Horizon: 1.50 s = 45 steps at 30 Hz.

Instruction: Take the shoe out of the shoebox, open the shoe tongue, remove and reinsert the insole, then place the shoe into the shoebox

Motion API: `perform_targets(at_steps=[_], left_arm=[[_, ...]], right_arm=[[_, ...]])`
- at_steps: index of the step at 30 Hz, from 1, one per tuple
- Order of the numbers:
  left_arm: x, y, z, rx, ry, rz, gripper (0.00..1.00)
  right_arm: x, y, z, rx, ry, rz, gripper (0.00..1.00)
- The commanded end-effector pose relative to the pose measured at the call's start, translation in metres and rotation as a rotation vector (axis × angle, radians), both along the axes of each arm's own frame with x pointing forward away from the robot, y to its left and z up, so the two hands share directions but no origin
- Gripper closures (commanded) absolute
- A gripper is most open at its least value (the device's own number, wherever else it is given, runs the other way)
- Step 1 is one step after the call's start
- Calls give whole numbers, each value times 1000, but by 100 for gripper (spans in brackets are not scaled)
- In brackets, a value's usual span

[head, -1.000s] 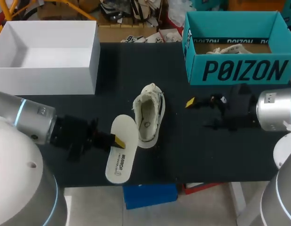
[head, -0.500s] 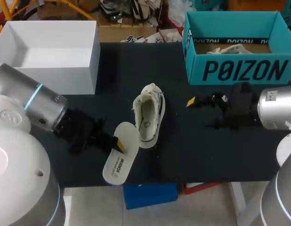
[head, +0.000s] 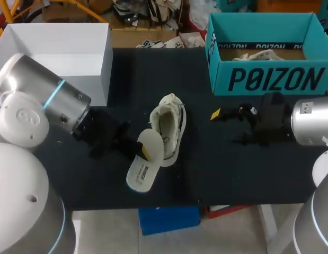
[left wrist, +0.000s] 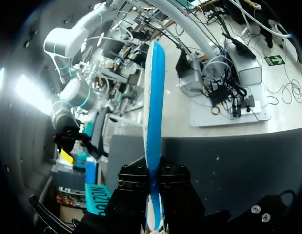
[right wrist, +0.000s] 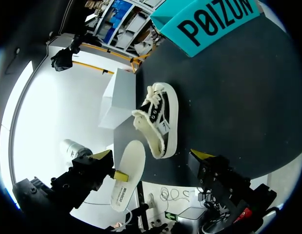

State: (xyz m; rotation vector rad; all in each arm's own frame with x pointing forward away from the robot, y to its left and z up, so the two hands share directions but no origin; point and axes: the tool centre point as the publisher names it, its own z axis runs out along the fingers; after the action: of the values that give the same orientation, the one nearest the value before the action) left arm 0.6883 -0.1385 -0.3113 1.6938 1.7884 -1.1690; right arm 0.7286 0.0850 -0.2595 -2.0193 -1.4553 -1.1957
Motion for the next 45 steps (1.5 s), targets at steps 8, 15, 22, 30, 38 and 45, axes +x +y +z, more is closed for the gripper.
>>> perform_targets(at_steps=[8, 15, 22, 30, 38, 45], left_arm=[[23, -18, -22, 7, 36, -16, 100], [33, -22, -29, 13, 49, -22, 100], [43, -29, -35, 10, 52, -32, 100], [55, -34, -42, 12, 55, -34, 100], [67, -36, -46, 11, 61, -21, 100], [72, -39, -51, 7, 63, -15, 100]], right_arm=[[0, 1, 1, -3, 2, -1, 0], [0, 1, 1, -3, 2, -1, 0], [0, 1, 1, -3, 2, -1, 0], [0, 1, 1, -3, 2, -1, 0], [0, 1, 1, -3, 2, -1, 0], [0, 1, 1, -3, 2, -1, 0]])
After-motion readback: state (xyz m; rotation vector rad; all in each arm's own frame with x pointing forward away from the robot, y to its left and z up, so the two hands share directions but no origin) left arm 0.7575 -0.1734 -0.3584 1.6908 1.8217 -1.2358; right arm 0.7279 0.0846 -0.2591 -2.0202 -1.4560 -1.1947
